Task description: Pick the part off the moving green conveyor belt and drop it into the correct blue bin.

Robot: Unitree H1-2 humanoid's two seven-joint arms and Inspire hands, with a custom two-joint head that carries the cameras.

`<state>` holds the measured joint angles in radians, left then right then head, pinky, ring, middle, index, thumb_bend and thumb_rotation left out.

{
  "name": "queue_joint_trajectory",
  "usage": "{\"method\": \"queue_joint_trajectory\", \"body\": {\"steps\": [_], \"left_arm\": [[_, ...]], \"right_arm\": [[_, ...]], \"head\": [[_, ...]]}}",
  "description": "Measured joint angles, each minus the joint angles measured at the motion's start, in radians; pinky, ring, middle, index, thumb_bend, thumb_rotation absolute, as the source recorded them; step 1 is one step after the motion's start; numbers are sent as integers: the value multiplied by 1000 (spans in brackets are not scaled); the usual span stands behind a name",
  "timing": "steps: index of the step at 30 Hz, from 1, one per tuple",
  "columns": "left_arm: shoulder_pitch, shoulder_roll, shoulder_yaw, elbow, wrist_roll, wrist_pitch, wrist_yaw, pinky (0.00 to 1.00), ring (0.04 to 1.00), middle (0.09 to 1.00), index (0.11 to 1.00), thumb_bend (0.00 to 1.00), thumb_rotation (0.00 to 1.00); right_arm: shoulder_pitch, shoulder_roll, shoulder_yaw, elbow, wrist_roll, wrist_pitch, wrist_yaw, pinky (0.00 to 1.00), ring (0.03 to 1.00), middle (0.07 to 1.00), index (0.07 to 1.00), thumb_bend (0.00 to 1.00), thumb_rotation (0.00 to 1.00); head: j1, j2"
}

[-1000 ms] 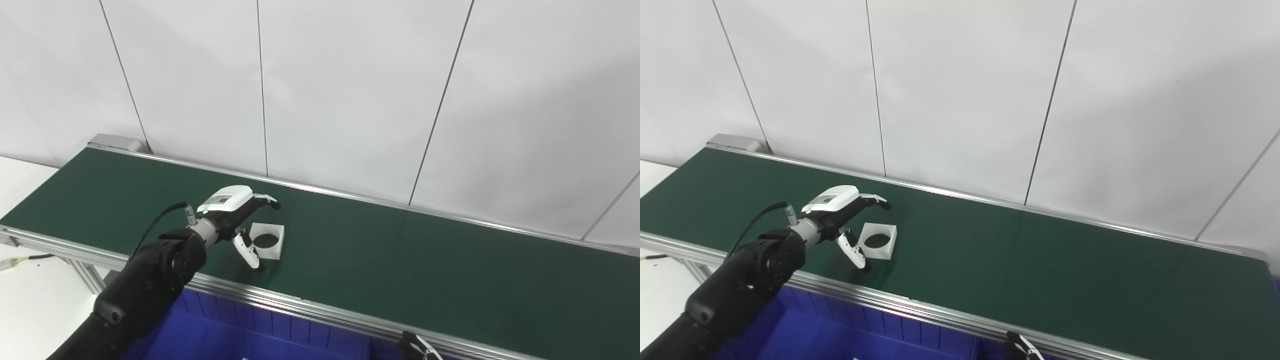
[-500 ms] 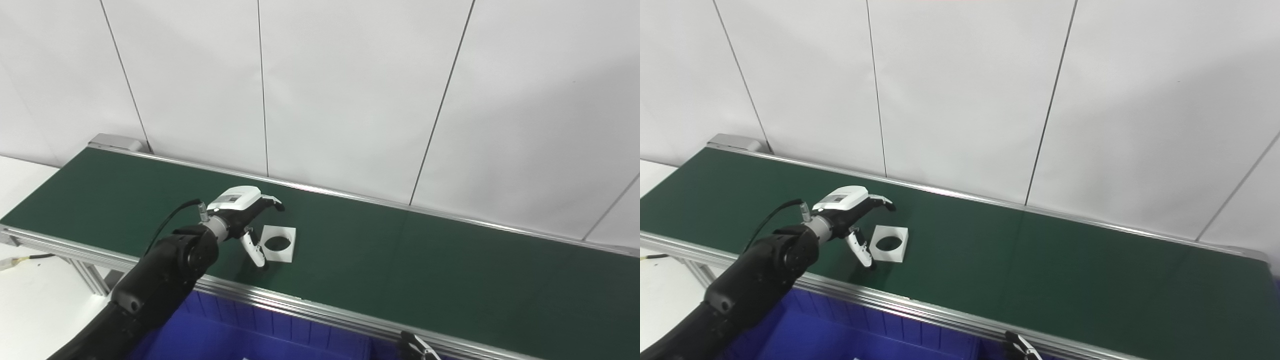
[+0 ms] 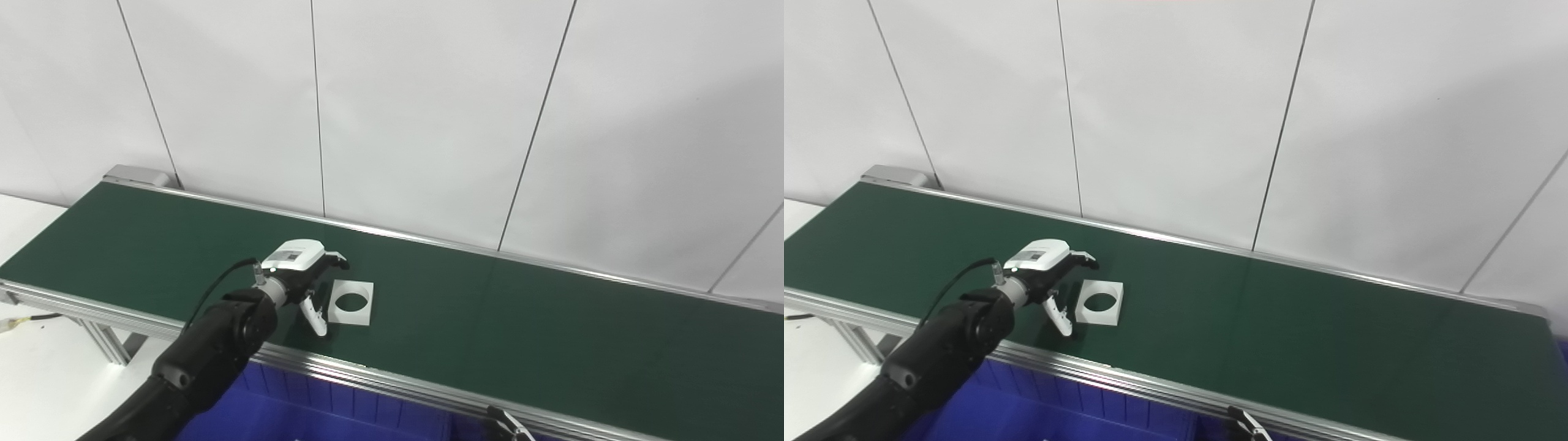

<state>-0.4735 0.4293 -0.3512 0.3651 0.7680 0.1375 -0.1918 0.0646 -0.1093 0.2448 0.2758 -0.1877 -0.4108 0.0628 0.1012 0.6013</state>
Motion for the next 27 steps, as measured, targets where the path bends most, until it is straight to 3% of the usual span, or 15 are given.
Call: {"method": "queue_joint_trajectory", "body": {"steps": [4, 15, 20, 21, 22, 27], "left_arm": [[-4, -40, -20, 23, 7, -4, 22, 927, 890, 852, 815, 902, 53], [-42, -72, -48, 118, 21, -47, 125, 855, 801, 787, 740, 879, 52], [-50, -93, -57, 157, 22, -83, 194, 777, 702, 657, 633, 847, 27], [-50, -96, -60, 165, 22, -92, 210, 740, 645, 564, 546, 657, 11], [-52, -99, -60, 175, 21, -101, 225, 714, 610, 530, 515, 593, 5], [-52, -110, -54, 192, 2, -123, 243, 639, 526, 482, 492, 526, 0]], "right_arm": [[1, 2, 0, -2, 0, 0, 0, 747, 808, 828, 877, 701, 435], [10, 6, -1, -4, 0, 0, 0, 756, 812, 829, 879, 716, 451], [10, 8, 0, -4, 0, 0, 0, 750, 808, 828, 879, 710, 448], [10, 8, 0, -4, 0, 0, 0, 748, 806, 827, 878, 709, 445], [10, 8, 0, -4, 0, 0, 0, 747, 805, 827, 878, 706, 444], [10, 7, 0, -4, 0, 0, 0, 747, 805, 827, 878, 705, 440]], "head": [[-3, 0], [-18, -3], [-21, -2], [-21, -2], [-21, -2], [-20, 0]]}}
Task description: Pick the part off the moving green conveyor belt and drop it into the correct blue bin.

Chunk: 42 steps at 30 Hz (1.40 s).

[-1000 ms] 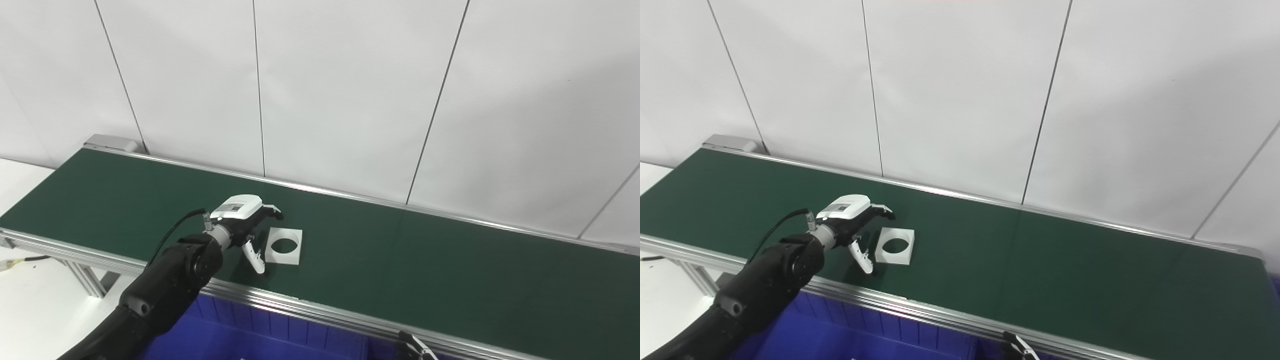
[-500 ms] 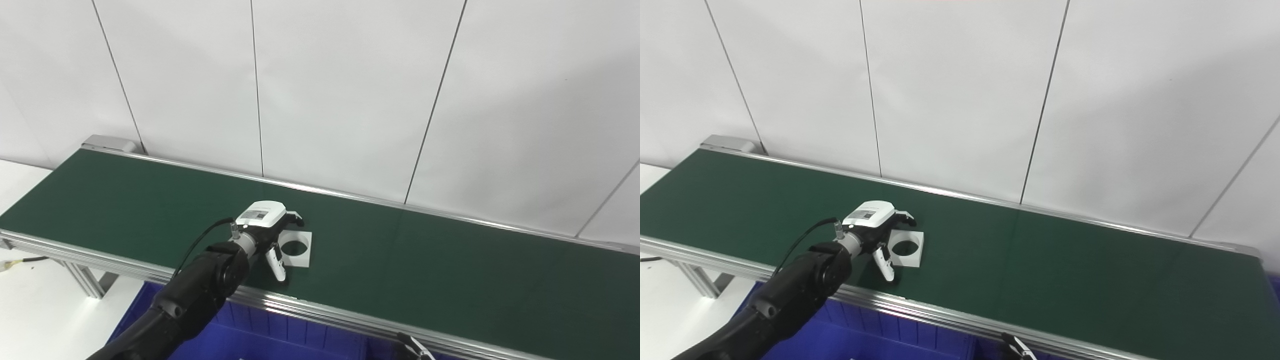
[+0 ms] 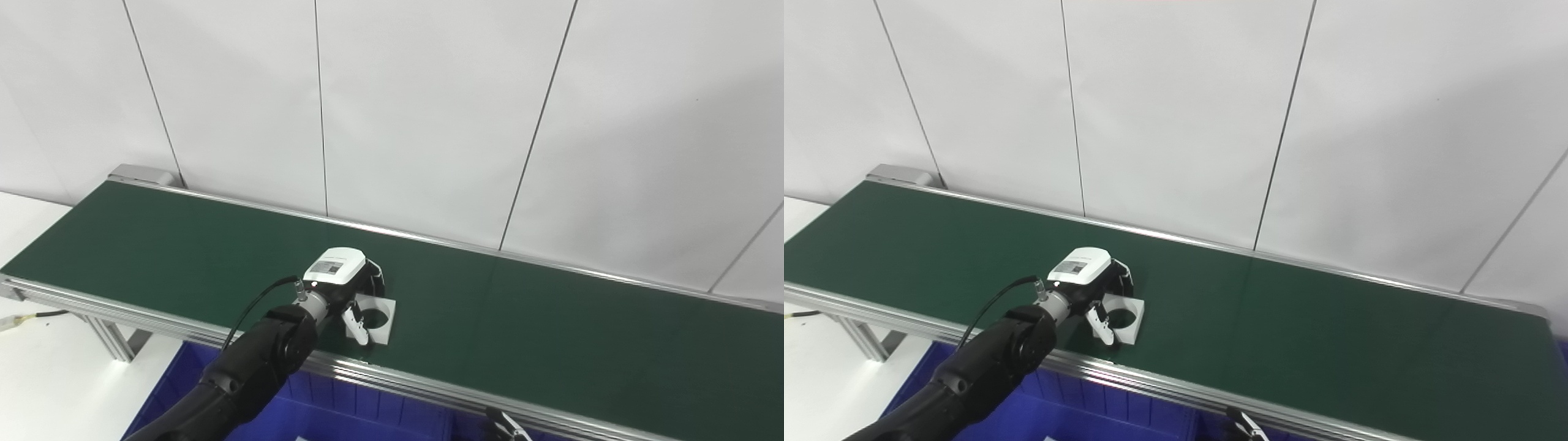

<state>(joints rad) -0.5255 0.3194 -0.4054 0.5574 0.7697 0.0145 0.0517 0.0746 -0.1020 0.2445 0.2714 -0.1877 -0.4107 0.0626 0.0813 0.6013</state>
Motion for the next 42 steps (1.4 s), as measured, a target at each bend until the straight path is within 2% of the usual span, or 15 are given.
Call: {"method": "queue_joint_trajectory", "body": {"steps": [15, 22, 25, 28, 32, 35, 42], "left_arm": [[1, -1, -1, -10, 0, 1, 3, 639, 527, 464, 503, 524, 0], [33, 10, 23, -68, -5, 10, -5, 659, 531, 472, 497, 525, 0], [72, 30, 47, -161, -26, 17, -33, 683, 540, 482, 492, 525, 0], [123, 49, 70, -300, -28, 48, -81, 704, 548, 482, 493, 525, 0], [171, 62, 95, -472, -26, 79, -130, 673, 529, 453, 511, 523, 0], [202, 83, 112, -584, -25, 86, -172, 694, 550, 464, 505, 524, 0], [257, 115, 166, -754, -21, 115, -242, 723, 576, 446, 517, 522, 0]], "right_arm": [[2, -2, -1, 0, 1, 0, 0, 751, 809, 826, 879, 706, 450], [3, -2, -2, -2, 1, 0, 0, 751, 810, 827, 879, 703, 441], [4, -3, -3, -5, 1, 0, 0, 751, 810, 828, 879, 695, 433], [4, -3, -4, -5, 1, 0, 0, 749, 809, 828, 880, 693, 433], [5, -4, -5, -8, 2, 0, 3, 746, 809, 829, 879, 696, 428], [8, -6, -5, -14, 2, 0, 6, 746, 808, 828, 878, 696, 424], [15, -8, -9, -32, 5, 0, 12, 742, 806, 828, 879, 694, 435]], "head": [[2, 2], [-3, 2], [-6, 5], [-5, 3], [-2, 6], [0, 9], [2, 11]]}}
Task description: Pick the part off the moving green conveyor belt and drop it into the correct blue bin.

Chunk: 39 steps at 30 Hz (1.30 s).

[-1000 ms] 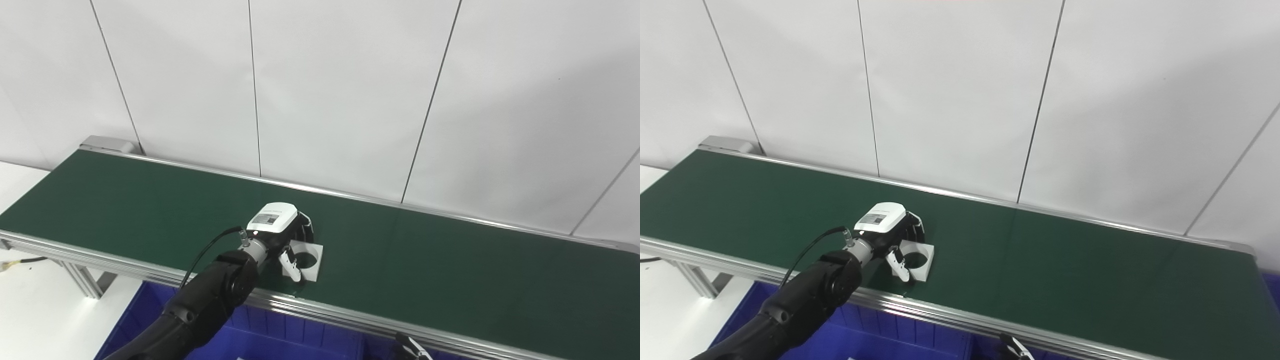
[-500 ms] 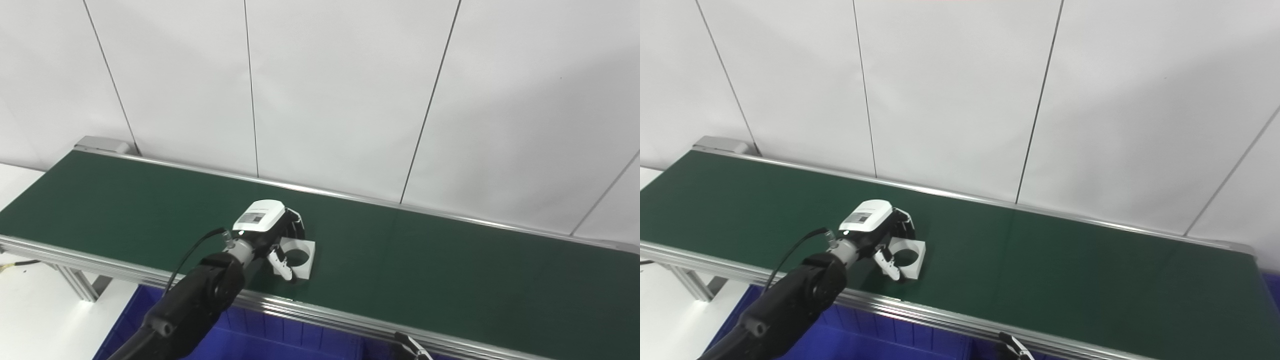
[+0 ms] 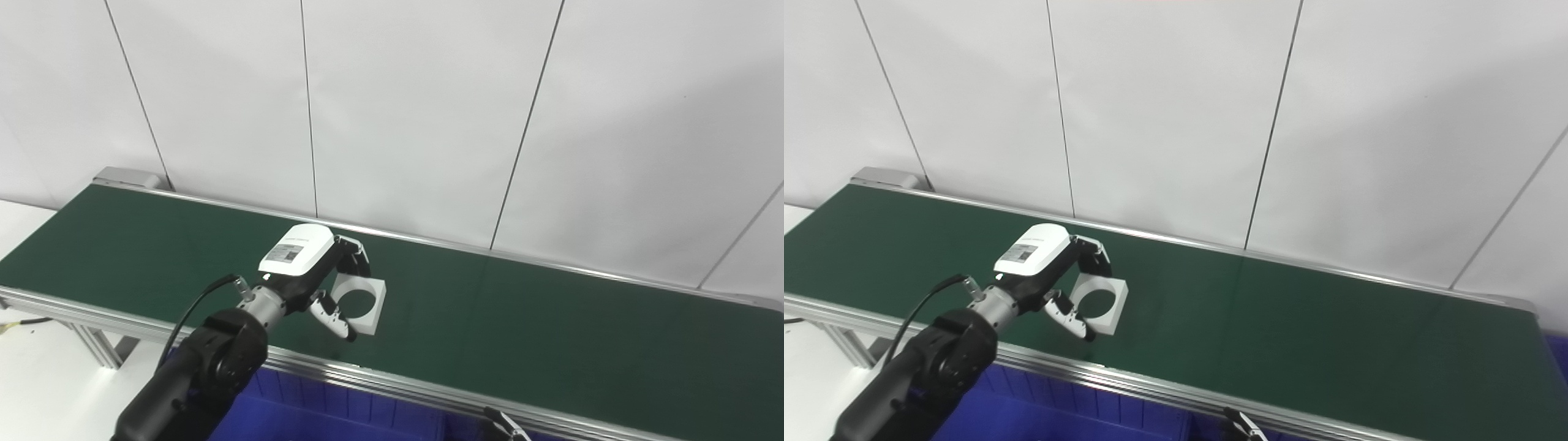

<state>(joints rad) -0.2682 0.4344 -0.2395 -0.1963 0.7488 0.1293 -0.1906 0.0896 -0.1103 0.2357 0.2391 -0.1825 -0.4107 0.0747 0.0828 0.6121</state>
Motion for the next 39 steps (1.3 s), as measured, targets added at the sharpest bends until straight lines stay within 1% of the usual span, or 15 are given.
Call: {"method": "queue_joint_trajectory", "body": {"steps": [5, 8, 13, 16, 20, 24, 25, 27, 30, 31, 33, 35, 37, 38, 39], "left_arm": [[47, 17, 38, -90, 0, 0, -32, 665, 535, 444, 519, 522, 0], [94, 34, 56, -165, -6, 0, -58, 658, 527, 451, 513, 523, 0], [183, 38, 94, -248, -48, -1, -91, 665, 535, 461, 515, 522, 0], [229, 38, 108, -281, -89, -39, -93, 634, 527, 457, 515, 522, 0], [288, 36, 129, -286, -124, -81, -91, 619, 528, 450, 511, 523, 0], [339, 30, 137, -302, -136, -88, -92, 620, 520, 449, 511, 523, 0], [345, 28, 139, -304, -136, -88, -93, 620, 519, 448, 511, 523, 0], [355, 24, 145, -307, -144, -88, -96, 631, 527, 450, 511, 523, 0], [371, 23, 148, -310, -168, -86, -107, 642, 555, 469, 500, 524, 0], [377, 22, 148, -310, -180, -85, -109, 643, 558, 469, 499, 524, 0], [389, 17, 149, -310, -189, -83, -117, 637, 556, 470, 499, 524, 0], [397, 13, 148, -307, -200, -83, -120, 624, 553, 474, 497, 524, 0], [402, 9, 145, -293, -201, -83, -121, 618, 557, 481, 492, 524, 0], [404, 7, 143, -282, -201, -84, -122, 626, 564, 487, 488, 524, 0], [407, 4, 141, -271, -201, -84, -124, 631, 569, 491, 485, 524, 0]], "right_arm": [[6, -3, -1, -7, 1, 0, 3, 745, 806, 829, 878, 684, 419], [11, -4, -2, -14, 4, 1, 8, 742, 807, 829, 877, 685, 418], [14, -6, -5, -41, 4, 3, 17, 734, 803, 827, 875, 686, 425], [15, -6, -7, -42, 4, 3, 19, 730, 799, 825, 875, 692, 438], [19, -6, -10, -49, 5, 4, 22, 735, 800, 822, 874, 712, 456], [30, -6, -13, -78, 9, 14, 24, 739, 802, 824, 874, 716, 470], [28, -6, -14, -82, 9, 20, 25, 738, 801, 823, 874, 717, 475], [28, -5, -15, -90, 8, 27, 25, 736, 801, 822, 873, 721, 480], [28, -4, -15, -112, 5, 33, 25, 735, 798, 818, 871, 723, 478], [28, -4, -16, -117, 5, 35, 25, 735, 797, 818, 871, 721, 474], [28, -3, -16, -122, 5, 44, 25, 736, 796, 817, 870, 723, 472], [29, -3, -16, -134, 5, 59, 28, 736, 795, 816, 868, 724, 468], [28, -2, -18, -155, 6, 77, 29, 733, 796, 815, 868, 725, 470], [27, -1, -19, -162, 6, 79, 30, 731, 796, 815, 869, 725, 475], [28, -1, -20, -169, 6, 84, 30, 730, 796, 814, 869, 725, 477]], "head": [[3, 9], [5, 12], [8, 25], [6, 32], [8, 57], [2, 78], [-2, 93], [-2, 101], [-5, 129], [-2, 144], [-2, 144], [2, 175], [0, 178], [3, 195], [3, 195]]}}
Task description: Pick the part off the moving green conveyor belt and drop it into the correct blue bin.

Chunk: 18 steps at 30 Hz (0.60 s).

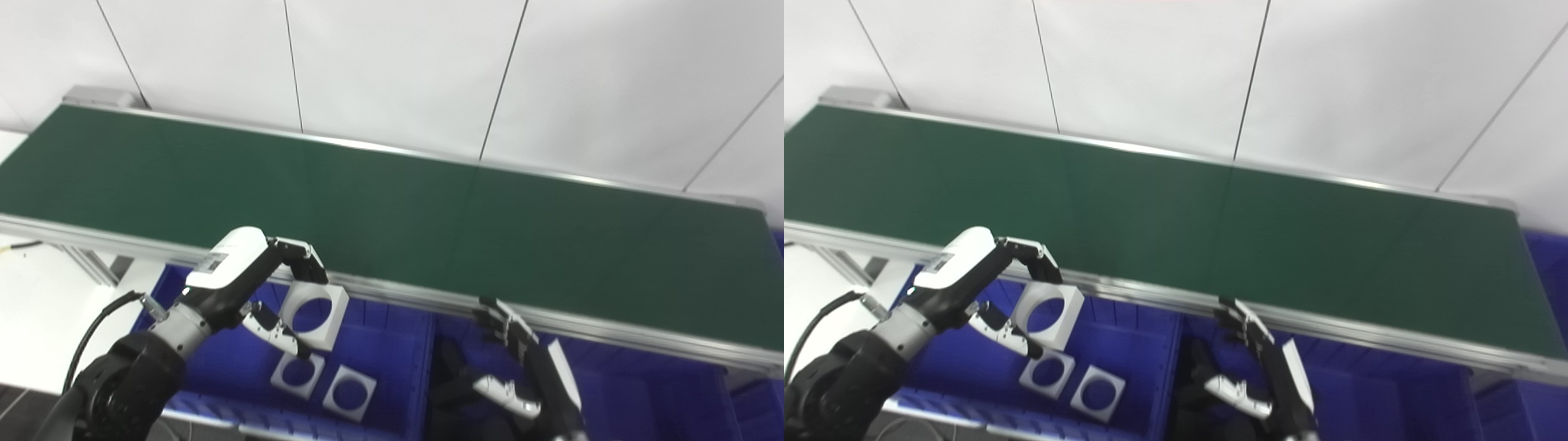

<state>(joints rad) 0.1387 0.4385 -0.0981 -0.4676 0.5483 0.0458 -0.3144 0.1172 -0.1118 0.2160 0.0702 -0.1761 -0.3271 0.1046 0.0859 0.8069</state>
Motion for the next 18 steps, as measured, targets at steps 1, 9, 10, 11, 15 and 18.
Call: {"method": "queue_joint_trajectory", "body": {"steps": [1, 9, 10, 11, 15, 18], "left_arm": [[5, -2, -1, 5, 0, 0, -4, 633, 571, 492, 484, 524, 0], [18, -42, -19, 67, -25, 4, -7, 581, 516, 468, 500, 524, 0], [20, -49, -24, 74, -28, 4, -7, 584, 514, 467, 500, 524, 0], [22, -52, -29, 83, -32, 1, -7, 586, 514, 466, 500, 524, 0], [26, -58, -51, 135, -21, -12, -3, 592, 501, 447, 509, 522, 0], [26, -58, -68, 152, 3, -33, -1, 611, 510, 447, 513, 522, 0]], "right_arm": [[0, 0, 0, -7, 0, 5, 0, 730, 796, 814, 869, 726, 477], [0, 0, -7, -48, 0, 54, 6, 715, 786, 808, 867, 747, 517], [0, -1, -7, -51, 0, 54, 7, 714, 786, 809, 868, 747, 518], [0, -1, -7, -52, 0, 54, 9, 713, 787, 809, 868, 747, 519], [1, -2, -9, -52, 0, 55, 11, 715, 785, 806, 865, 754, 514], [1, -2, -12, -52, 0, 55, 11, 717, 784, 805, 864, 750, 506]], "head": [[0, 0], [9, 51], [11, 51], [11, 51], [14, 51], [5, 51]]}}
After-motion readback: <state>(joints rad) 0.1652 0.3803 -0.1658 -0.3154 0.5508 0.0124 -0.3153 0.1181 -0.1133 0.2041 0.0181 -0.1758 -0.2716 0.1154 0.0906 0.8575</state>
